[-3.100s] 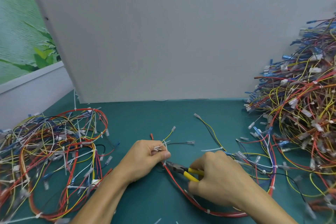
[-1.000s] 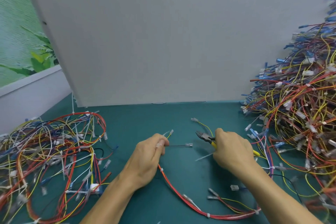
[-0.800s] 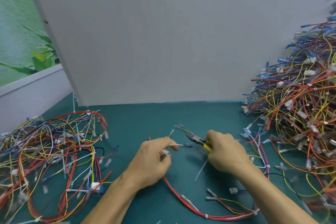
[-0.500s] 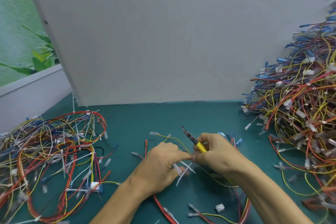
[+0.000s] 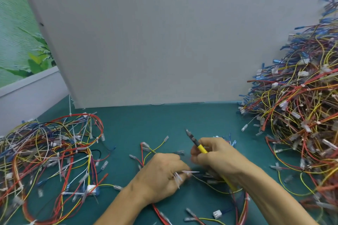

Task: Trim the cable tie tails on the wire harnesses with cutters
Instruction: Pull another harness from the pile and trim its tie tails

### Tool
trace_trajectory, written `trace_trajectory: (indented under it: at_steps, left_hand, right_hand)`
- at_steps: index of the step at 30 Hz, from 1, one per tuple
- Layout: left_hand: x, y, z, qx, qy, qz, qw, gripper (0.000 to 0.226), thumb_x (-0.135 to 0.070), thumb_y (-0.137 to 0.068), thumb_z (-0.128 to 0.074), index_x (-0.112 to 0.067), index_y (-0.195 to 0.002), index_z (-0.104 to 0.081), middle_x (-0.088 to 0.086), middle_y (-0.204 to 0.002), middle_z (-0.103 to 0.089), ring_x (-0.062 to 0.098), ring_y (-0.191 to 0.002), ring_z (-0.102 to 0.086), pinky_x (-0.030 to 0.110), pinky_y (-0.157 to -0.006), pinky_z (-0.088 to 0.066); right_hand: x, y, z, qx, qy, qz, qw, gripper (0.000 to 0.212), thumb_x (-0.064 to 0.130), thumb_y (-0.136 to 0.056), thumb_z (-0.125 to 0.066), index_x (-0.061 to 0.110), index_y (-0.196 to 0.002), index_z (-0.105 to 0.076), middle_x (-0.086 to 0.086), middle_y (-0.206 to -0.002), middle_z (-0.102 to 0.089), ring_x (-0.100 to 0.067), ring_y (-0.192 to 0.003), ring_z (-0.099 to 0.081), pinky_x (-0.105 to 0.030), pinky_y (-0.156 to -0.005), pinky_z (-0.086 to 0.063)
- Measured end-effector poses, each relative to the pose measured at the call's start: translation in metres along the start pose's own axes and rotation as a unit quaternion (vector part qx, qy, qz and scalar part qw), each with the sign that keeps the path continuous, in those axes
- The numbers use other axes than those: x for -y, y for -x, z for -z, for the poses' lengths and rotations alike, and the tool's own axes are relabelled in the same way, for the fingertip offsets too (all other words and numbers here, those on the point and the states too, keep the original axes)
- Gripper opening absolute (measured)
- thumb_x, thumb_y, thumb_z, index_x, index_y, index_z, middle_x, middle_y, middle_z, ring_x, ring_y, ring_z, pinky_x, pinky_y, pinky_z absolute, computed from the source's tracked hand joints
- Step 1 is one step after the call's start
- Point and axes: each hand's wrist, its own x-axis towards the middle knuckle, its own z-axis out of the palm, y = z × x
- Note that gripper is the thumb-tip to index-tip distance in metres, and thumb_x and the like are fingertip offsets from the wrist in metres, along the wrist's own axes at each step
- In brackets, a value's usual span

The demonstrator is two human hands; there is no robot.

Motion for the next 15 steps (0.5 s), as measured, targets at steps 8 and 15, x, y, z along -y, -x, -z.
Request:
trace_trajectory:
  at_steps: [8,15]
  left_hand:
    - [0.011,-0.001,0.004,0.018,0.189,0.204,0.96,0.017,-0.032,-0.085,-0.06,-0.019,-0.081,-0.07,0.009,-0.076,-0.064,0.017,-0.068,-0.053,0.029,-0.069,-0.043]
    - [0.013,-0.001,0.003,0.027,0.234,0.241,0.941,0.018,-0.028,-0.093,-0.058,-0.019,-0.079,-0.064,-0.011,-0.061,-0.048,0.006,-0.058,-0.039,0.02,-0.058,-0.032]
  right_hand:
    - [-0.013,0.024,0.021,-0.077,0.337,0.059,0.936,0.014,0.028,-0.075,-0.06,0.02,-0.076,-0.049,0.004,-0.064,-0.05,-0.008,-0.06,-0.045,-0.022,-0.052,-0.034]
    - [-0.018,0.03,0.021,-0.055,0.47,0.119,0.873,0.025,0.043,-0.077,-0.055,0.024,-0.071,-0.039,0.009,-0.079,-0.045,-0.018,-0.08,-0.048,-0.032,-0.067,-0.043]
